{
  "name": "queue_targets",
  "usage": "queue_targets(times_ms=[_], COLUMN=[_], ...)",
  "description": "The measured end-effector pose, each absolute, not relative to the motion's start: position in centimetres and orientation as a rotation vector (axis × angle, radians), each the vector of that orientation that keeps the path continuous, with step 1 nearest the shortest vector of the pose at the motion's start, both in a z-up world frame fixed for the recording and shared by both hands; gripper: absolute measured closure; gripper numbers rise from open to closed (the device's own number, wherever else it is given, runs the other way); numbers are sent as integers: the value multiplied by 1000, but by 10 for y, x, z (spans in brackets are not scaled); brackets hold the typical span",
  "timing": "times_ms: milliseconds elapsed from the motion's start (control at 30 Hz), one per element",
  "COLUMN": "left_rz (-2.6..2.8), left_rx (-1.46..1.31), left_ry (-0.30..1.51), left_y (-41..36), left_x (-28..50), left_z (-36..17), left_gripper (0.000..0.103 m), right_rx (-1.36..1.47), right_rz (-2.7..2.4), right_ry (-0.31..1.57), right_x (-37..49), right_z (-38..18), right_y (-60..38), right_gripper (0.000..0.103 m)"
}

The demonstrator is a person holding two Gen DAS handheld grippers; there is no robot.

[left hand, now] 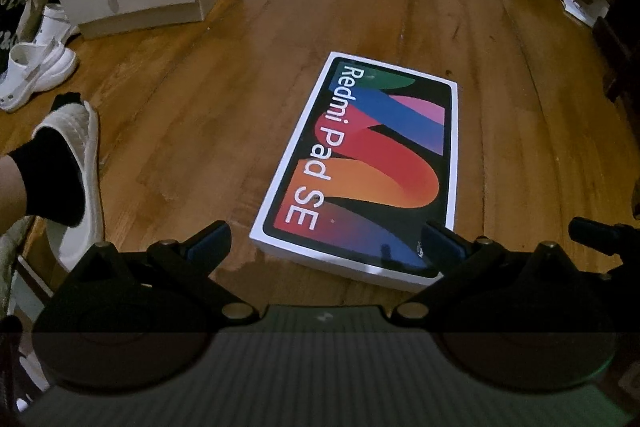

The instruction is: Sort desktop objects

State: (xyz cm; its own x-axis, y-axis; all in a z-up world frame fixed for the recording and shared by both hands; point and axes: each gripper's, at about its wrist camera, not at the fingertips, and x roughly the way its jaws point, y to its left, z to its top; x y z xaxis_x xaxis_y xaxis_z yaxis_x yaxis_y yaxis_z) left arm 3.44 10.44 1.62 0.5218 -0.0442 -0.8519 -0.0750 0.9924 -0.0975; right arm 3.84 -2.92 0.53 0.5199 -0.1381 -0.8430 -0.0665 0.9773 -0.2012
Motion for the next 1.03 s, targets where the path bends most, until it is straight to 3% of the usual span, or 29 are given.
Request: queue_targets(times_ms=[1033], left_rz=[-49], left_rx=[-122], left_ry=[1041], left_y=[92], left_x=[36], left_z=[4], left_gripper=[0], right_rx=[-334], right_rz=[-34], right_ry=[1063], right_x=[37], right_z=[-7], right_y=[-19], right_gripper=[18])
